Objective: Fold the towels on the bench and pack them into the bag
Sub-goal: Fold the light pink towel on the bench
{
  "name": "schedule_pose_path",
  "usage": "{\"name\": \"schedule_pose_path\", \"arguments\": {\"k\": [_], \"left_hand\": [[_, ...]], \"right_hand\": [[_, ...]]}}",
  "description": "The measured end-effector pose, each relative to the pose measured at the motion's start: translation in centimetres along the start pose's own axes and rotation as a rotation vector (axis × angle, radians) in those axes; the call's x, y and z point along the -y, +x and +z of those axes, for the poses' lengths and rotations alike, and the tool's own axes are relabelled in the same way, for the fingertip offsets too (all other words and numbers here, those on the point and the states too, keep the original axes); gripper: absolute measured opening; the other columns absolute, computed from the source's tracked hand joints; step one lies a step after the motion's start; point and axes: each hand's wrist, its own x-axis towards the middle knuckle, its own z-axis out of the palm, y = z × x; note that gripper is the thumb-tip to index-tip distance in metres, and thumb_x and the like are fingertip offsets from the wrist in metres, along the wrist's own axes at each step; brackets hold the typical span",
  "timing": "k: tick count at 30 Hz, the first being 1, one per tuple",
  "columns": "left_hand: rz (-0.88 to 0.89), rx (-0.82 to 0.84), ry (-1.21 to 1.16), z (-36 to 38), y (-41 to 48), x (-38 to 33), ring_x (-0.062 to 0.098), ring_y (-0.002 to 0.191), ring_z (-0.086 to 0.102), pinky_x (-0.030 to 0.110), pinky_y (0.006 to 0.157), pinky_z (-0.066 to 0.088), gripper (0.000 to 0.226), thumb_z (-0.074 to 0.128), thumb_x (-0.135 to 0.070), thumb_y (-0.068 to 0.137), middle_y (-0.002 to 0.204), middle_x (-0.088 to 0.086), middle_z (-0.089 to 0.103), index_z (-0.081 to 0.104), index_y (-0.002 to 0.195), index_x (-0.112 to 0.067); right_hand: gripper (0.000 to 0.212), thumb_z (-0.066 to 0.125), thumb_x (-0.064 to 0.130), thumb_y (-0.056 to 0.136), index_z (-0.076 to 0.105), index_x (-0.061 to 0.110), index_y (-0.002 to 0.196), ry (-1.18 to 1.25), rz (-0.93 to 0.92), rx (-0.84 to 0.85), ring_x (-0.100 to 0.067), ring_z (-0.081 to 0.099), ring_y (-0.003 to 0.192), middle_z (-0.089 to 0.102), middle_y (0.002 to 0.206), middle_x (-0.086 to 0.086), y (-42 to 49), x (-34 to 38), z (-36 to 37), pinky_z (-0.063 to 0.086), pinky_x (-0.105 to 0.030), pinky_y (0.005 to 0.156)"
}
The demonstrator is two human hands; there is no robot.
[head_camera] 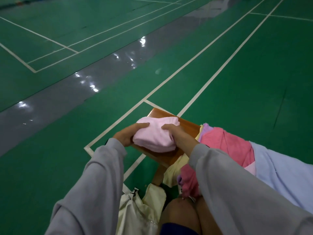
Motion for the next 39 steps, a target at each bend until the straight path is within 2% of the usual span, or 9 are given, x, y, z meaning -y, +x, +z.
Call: {"name": "schedule_pose_path", "arguments": {"k": [4, 8, 11, 14, 21, 27, 30, 33, 39], "left_hand": [[0.141, 0.039, -0.198, 0.6, -5.0, 0.0, 0.029, 0.083, 0.070, 0.032, 0.066, 0.059, 0.041, 0.066, -0.038, 0.095, 0.104, 0.018, 0.073, 0.073, 0.116, -0.003], [0.148, 0.050, -0.239, 0.2, -11.2, 1.1, 0.015, 0.059, 0.062, 0.022, 0.051, 0.053, 0.029, 0.055, -0.024, 0.103, 0.073, 0.006, 0.066, 0.075, 0.088, -0.009], [0.089, -0.001, -0.227, -1.2, -15.3, 2.8, 0.013, 0.053, 0.062, 0.020, 0.047, 0.053, 0.024, 0.049, -0.019, 0.105, 0.072, 0.005, 0.063, 0.068, 0.096, -0.007], [-0.017, -0.028, -0.137, -2.6, -19.6, 5.2, 0.017, 0.056, 0.067, 0.021, 0.046, 0.055, 0.027, 0.047, -0.022, 0.105, 0.075, 0.008, 0.067, 0.067, 0.099, -0.005], [-0.101, -0.151, -0.244, -7.1, -24.1, 16.7, 0.025, 0.085, 0.072, 0.033, 0.068, 0.063, 0.022, 0.052, -0.013, 0.098, 0.100, 0.016, 0.072, 0.068, 0.106, 0.001], [-0.218, -0.220, -0.407, -9.0, -23.5, 29.8, 0.023, 0.076, 0.064, 0.029, 0.068, 0.058, 0.015, 0.047, -0.003, 0.096, 0.086, 0.014, 0.066, 0.062, 0.094, 0.000], [-0.265, -0.305, -0.287, -9.7, -22.7, 34.6, 0.019, 0.075, 0.067, 0.031, 0.069, 0.059, 0.008, 0.058, -0.011, 0.095, 0.089, 0.013, 0.065, 0.061, 0.097, -0.004], [-0.382, -0.386, -0.211, -10.7, -20.8, 38.7, 0.020, 0.066, 0.069, 0.028, 0.057, 0.058, 0.014, 0.061, -0.015, 0.096, 0.090, 0.015, 0.068, 0.065, 0.101, -0.003], [-0.448, -0.567, -0.089, -11.0, -14.0, 45.1, 0.024, 0.064, 0.049, 0.030, 0.062, 0.044, 0.021, 0.051, -0.007, 0.095, 0.073, 0.013, 0.059, 0.060, 0.077, -0.006]], "right_hand": [[0.067, 0.078, 0.046, 0.076, 0.054, 0.017, 0.132, 0.199, -0.099, 0.049, -0.028, 0.062, 0.104, 0.064, 0.119, -0.011, -2.7, -0.5, 0.7, 0.056, -0.040, 0.091], [0.105, 0.082, 0.061, 0.045, 0.052, 0.017, 0.135, 0.164, -0.090, 0.116, -0.031, 0.066, 0.105, 0.067, 0.120, -0.011, -5.3, -1.3, 2.3, 0.056, -0.044, 0.095], [0.049, 0.072, 0.049, 0.085, 0.061, 0.009, 0.111, 0.050, -0.053, 0.235, -0.020, 0.068, 0.077, 0.068, 0.096, -0.010, -10.6, -1.9, 4.0, 0.058, -0.028, 0.068], [0.026, 0.050, 0.016, 0.101, 0.054, 0.004, 0.079, 0.045, 0.059, 0.354, -0.016, 0.049, 0.047, 0.054, 0.064, -0.008, -13.4, -3.8, 5.7, 0.041, -0.022, 0.045], [0.035, 0.055, 0.011, 0.091, 0.043, 0.014, 0.059, -0.187, 0.323, 0.377, -0.015, 0.038, 0.042, 0.042, 0.054, -0.001, -14.4, -12.7, 12.1, 0.033, -0.015, 0.040], [0.022, 0.047, 0.017, 0.100, 0.047, 0.017, 0.078, -0.311, 0.319, 0.332, -0.015, 0.051, 0.029, 0.053, 0.065, -0.001, -12.6, -21.3, 17.4, 0.040, -0.016, 0.033], [0.014, 0.052, 0.026, 0.098, 0.052, 0.014, 0.089, -0.387, 0.282, 0.288, -0.019, 0.065, 0.063, 0.063, 0.086, -0.006, -11.2, -24.4, 19.9, 0.051, -0.021, 0.045], [0.015, 0.061, 0.021, 0.092, 0.061, 0.008, 0.099, -0.567, 0.130, 0.281, -0.031, 0.066, 0.101, 0.067, 0.115, -0.014, -8.5, -26.8, 22.3, 0.058, -0.038, 0.086], [0.036, 0.066, 0.006, 0.082, 0.063, 0.009, 0.118, -0.742, -0.068, 0.361, -0.024, 0.064, 0.082, 0.064, 0.087, -0.006, -2.8, -32.2, 24.4, 0.054, -0.030, 0.074]]}}
